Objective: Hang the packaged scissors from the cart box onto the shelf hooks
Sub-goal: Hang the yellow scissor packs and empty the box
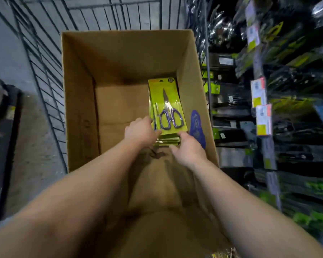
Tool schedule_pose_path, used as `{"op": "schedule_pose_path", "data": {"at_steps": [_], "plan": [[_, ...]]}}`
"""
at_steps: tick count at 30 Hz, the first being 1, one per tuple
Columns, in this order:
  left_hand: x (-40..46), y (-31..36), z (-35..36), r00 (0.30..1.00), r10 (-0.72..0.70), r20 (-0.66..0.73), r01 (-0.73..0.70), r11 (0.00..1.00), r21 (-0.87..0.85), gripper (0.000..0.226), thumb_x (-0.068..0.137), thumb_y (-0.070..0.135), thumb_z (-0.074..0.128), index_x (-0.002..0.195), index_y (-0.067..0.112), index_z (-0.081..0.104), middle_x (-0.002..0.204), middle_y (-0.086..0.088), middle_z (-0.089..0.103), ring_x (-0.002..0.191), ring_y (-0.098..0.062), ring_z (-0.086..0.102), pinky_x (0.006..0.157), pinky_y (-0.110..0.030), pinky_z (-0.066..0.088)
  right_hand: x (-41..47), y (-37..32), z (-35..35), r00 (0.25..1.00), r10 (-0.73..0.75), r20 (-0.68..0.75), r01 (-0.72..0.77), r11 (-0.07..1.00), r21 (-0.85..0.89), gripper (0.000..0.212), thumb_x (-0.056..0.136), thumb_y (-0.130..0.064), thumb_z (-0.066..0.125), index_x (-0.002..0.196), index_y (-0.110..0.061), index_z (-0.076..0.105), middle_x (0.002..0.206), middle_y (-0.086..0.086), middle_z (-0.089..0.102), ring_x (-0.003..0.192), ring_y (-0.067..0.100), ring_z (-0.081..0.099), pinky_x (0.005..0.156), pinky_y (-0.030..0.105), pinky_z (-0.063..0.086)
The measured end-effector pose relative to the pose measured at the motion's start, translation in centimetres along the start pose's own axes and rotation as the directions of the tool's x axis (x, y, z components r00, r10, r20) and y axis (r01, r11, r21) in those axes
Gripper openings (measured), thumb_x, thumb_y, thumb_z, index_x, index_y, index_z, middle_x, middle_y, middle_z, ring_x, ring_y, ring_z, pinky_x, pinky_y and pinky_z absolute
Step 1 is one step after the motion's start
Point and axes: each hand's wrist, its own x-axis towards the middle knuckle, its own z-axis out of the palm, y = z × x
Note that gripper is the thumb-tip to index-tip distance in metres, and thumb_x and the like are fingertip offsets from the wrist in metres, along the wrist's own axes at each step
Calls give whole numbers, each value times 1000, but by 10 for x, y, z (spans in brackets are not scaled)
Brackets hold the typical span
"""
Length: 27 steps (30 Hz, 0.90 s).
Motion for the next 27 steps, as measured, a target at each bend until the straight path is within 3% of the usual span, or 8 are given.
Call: {"op": "schedule_pose_path", "data": {"at_steps": [5,11,17,20,21,23,25,27], "plan": [[45,12,18,995,-100,5,99,978,-181,77,83,65,61,137,12,47,131,-12,58,119,-31,57,97,-46,50,20,5,8,999,2,47,-4,999,36,60,94,-34,60,148,-22,36,140,6,53,128,28,51,105,41,45],[72,18,28,978,-207,27,197,874,-443,83,68,74,63,131,21,56,123,-5,62,111,-25,62,94,-43,53,28,8,10,998,-17,60,14,999,45,57,94,-33,61,146,-21,40,140,6,53,128,27,51,105,38,44],[58,-3,30,967,-222,122,247,718,-651,30,88,28,73,112,11,66,109,-8,71,93,-22,69,89,-35,55,31,6,8,998,13,67,-16,998,58,55,94,-34,60,144,-22,41,137,6,56,123,29,54,100,38,45],[38,-15,31,960,-229,161,271,620,-736,14,92,16,69,104,13,64,99,-4,69,72,-12,64,65,-21,55,30,3,8,998,41,42,-42,998,38,54,94,-36,59,142,-20,40,134,8,57,121,31,54,96,39,46],[31,-20,32,954,-235,183,288,566,-773,14,93,12,67,106,12,62,97,-4,67,68,-9,62,56,-15,53,30,2,8,998,48,36,-49,998,38,55,94,-37,59,143,-20,39,133,9,57,121,32,54,95,40,47],[16,-30,39,946,-224,236,317,476,-820,25,93,7,66,116,4,60,98,-5,68,69,-8,63,53,-13,53,31,0,9,997,63,43,-67,995,80,59,94,-39,58,145,-19,35,133,9,56,121,32,54,96,39,46],[1,-39,46,943,-165,291,334,464,-821,28,92,6,66,120,3,59,99,-6,70,72,-9,67,57,-15,55,32,-3,10,992,97,79,-111,974,196,63,93,-41,60,146,-17,35,133,8,57,120,30,55,98,39,46],[-13,-44,51,936,-76,344,338,471,-815,20,93,5,65,111,8,60,98,-7,72,72,-8,69,59,-17,55,32,-6,13,987,135,91,-160,913,374,57,91,-38,65,139,-15,43,129,5,61,116,27,59,100,41,48]]}}
